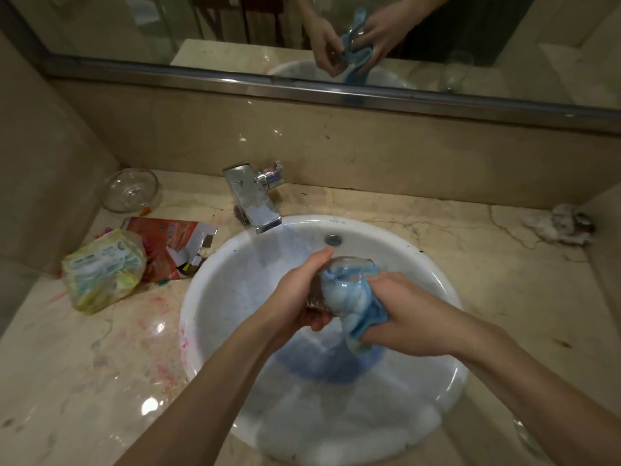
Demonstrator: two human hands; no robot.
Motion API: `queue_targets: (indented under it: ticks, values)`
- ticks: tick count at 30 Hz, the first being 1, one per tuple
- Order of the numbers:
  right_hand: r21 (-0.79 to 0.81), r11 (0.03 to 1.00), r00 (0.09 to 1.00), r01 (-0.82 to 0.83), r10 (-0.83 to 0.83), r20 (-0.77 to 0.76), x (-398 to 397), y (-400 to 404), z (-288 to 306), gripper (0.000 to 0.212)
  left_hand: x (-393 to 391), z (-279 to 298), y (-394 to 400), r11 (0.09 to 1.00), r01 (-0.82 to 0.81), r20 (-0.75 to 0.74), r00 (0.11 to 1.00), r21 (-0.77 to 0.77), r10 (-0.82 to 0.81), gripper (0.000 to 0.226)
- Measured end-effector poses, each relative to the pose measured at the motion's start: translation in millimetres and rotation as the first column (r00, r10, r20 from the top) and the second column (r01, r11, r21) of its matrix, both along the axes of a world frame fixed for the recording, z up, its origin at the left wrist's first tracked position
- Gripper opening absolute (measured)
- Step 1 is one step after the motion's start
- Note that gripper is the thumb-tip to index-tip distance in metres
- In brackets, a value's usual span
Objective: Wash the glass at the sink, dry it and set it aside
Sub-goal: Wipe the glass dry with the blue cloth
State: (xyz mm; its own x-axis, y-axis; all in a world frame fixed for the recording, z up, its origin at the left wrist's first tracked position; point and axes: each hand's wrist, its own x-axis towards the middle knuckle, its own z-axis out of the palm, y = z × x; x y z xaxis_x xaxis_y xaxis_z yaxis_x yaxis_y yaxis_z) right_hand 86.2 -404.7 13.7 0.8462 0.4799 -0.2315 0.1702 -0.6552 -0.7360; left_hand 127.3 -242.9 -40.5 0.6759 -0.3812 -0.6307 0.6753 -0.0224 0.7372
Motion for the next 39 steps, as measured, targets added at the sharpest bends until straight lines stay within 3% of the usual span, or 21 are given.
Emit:
queue_targets:
  ticks: [2,6,9,10,11,12,13,15,19,21,24,28,29,31,34,39]
  values:
    - [0.066,0.996,0.997,0.058,-0.054,-0.057,2,-3,-3,0.050,-1,-2,0,1.000,-0.008,0.028,1.000,-0.017,0.008,0.045]
    - [0.175,0.939,0.926,0.296,-0.237,-0.294,6,-15,-21,0.019,-2,-8,-2,0.995,-0.058,0.104,0.992,-0.087,0.067,0.051]
    - [0.241,0.860,0.839,0.450,-0.314,-0.445,1,-21,-28,0.033,-3,-11,-1,0.994,-0.111,0.299,0.948,0.002,0.105,0.030]
    - [0.288,0.809,0.793,0.512,-0.316,-0.521,-2,-22,-31,0.027,-3,-10,1,0.993,-0.117,0.398,0.912,0.025,0.097,0.022]
    - [0.330,0.759,0.751,0.561,-0.299,-0.589,-6,-21,-32,0.019,-2,-10,1,0.994,-0.104,0.485,0.872,0.036,0.073,0.014]
    - [0.371,0.710,0.712,0.599,-0.259,-0.653,-10,-21,-36,0.032,-2,-9,2,0.997,-0.067,0.554,0.832,0.047,0.030,0.010]
    - [0.406,0.657,0.674,0.635,-0.214,-0.707,-13,-23,-40,0.049,-2,-8,3,0.998,-0.017,0.614,0.789,0.060,-0.023,0.015]
    - [0.474,0.524,0.610,0.707,-0.112,-0.785,-17,-23,-43,0.057,-1,-6,7,0.991,0.080,0.696,0.706,0.108,-0.132,0.035]
    - [0.577,0.344,0.602,0.741,0.038,-0.797,-26,-15,-43,0.066,6,-4,15,0.957,0.202,0.756,0.586,0.210,-0.290,0.042]
    - [0.606,0.283,0.625,0.744,0.028,-0.780,-27,-9,-47,0.059,6,-2,16,0.949,0.208,0.756,0.574,0.237,-0.314,0.041]
    - [0.583,0.317,0.649,0.748,-0.167,-0.742,-24,-4,-48,0.051,3,4,15,0.973,0.177,0.659,0.715,0.151,-0.232,0.042]
    - [0.549,0.533,0.762,0.644,-0.384,-0.521,-16,-7,-41,0.026,4,13,7,0.985,0.113,0.330,0.932,0.131,-0.151,0.060]
    - [0.532,0.586,0.788,0.612,-0.393,-0.474,-13,-7,-38,0.028,4,15,5,0.990,0.087,0.272,0.955,0.112,-0.114,0.053]
    - [0.513,0.621,0.802,0.593,-0.403,-0.441,-10,-6,-33,0.033,3,15,2,0.996,0.035,0.319,0.946,0.076,-0.058,0.030]
    - [0.549,0.510,0.743,0.663,-0.354,-0.568,-10,-5,-33,0.052,1,10,5,0.997,0.032,0.559,0.826,0.072,-0.068,0.016]
    - [0.584,0.227,0.612,0.779,-0.075,-0.787,-13,-4,-29,0.065,9,6,13,0.946,0.148,0.828,0.458,0.287,-0.323,0.035]
